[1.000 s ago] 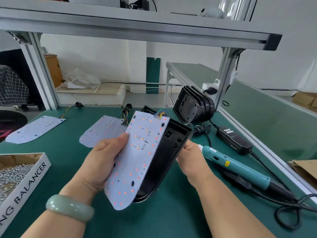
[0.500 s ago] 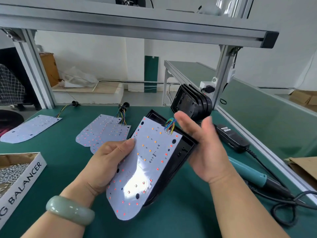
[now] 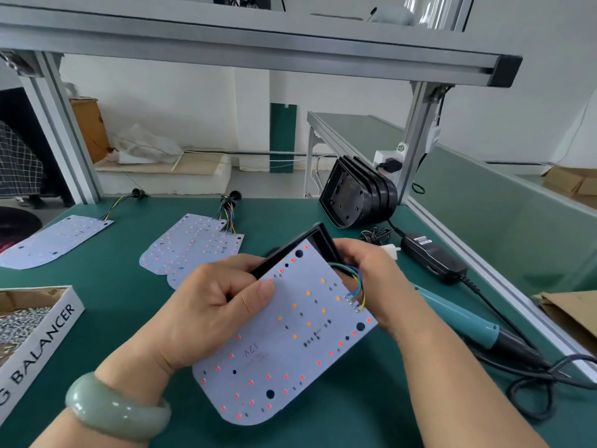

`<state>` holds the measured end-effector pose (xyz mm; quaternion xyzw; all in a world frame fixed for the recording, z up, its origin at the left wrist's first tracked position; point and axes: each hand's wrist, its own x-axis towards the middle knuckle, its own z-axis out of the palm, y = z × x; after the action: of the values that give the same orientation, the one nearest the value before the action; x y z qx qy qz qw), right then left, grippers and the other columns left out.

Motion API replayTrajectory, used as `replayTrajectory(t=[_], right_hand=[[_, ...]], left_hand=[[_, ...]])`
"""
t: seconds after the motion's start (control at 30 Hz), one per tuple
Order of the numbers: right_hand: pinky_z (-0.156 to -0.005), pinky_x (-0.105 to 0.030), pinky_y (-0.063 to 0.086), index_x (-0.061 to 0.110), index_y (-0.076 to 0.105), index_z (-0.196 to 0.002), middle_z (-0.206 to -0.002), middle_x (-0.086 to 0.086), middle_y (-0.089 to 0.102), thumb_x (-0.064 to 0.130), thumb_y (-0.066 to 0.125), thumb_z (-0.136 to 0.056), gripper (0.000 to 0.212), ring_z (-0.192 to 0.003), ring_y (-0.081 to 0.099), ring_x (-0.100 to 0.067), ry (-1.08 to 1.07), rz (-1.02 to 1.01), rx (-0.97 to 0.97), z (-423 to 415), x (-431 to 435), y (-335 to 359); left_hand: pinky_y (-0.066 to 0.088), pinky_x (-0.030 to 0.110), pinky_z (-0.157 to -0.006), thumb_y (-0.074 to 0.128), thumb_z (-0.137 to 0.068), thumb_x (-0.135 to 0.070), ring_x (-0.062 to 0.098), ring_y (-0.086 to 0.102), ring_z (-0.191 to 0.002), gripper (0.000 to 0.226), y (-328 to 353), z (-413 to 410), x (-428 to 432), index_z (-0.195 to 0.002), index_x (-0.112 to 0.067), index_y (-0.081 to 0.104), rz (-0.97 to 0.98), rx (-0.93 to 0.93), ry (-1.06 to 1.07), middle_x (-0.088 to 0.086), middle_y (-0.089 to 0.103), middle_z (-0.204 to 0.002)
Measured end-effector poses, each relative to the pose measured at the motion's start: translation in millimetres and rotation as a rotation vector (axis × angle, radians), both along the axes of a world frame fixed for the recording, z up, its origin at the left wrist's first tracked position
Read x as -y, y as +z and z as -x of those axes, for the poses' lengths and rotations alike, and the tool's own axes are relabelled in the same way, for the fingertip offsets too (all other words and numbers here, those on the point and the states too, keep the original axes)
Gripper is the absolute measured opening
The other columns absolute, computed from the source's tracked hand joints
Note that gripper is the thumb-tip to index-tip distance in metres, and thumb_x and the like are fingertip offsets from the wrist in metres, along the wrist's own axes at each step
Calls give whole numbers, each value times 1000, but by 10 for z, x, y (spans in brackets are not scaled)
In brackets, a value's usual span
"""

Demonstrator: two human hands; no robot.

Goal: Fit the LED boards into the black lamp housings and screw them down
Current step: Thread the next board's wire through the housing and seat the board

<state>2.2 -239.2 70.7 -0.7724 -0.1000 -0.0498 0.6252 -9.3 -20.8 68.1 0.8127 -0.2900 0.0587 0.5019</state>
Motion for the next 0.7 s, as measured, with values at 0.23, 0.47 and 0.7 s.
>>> replayTrajectory(t=[0.23, 0.47, 0.7], right_hand=[[-49, -23, 30, 26, 40, -38, -43, 6, 38, 15, 55, -76, 43, -39, 31, -10, -37, -217, -269, -125, -192, 18], [-56, -19, 50, 21, 69, -76, -62, 9, 68, 19, 58, -67, 15, -56, 62, -5, 148, -281, -137, -14, -115, -45], [-53, -22, 42, 23, 63, -46, -47, 8, 55, 17, 59, -76, 31, -45, 50, -10, 138, -297, -255, -24, -174, -8]], left_hand=[[37, 24, -54, 52, -80, -52, 22, 57, -66, 62, 38, 4, -34, -47, -1, 39, 49, -4, -4, 8, 64, -87], [44, 38, -64, 50, -78, -56, 29, 63, -78, 69, 25, -9, -21, -50, 7, 46, 11, 15, 46, 0, 66, -99], [32, 20, -51, 51, -80, -54, 16, 50, -57, 60, -18, -33, -47, -46, -5, 38, 15, 48, 52, -1, 63, -84]])
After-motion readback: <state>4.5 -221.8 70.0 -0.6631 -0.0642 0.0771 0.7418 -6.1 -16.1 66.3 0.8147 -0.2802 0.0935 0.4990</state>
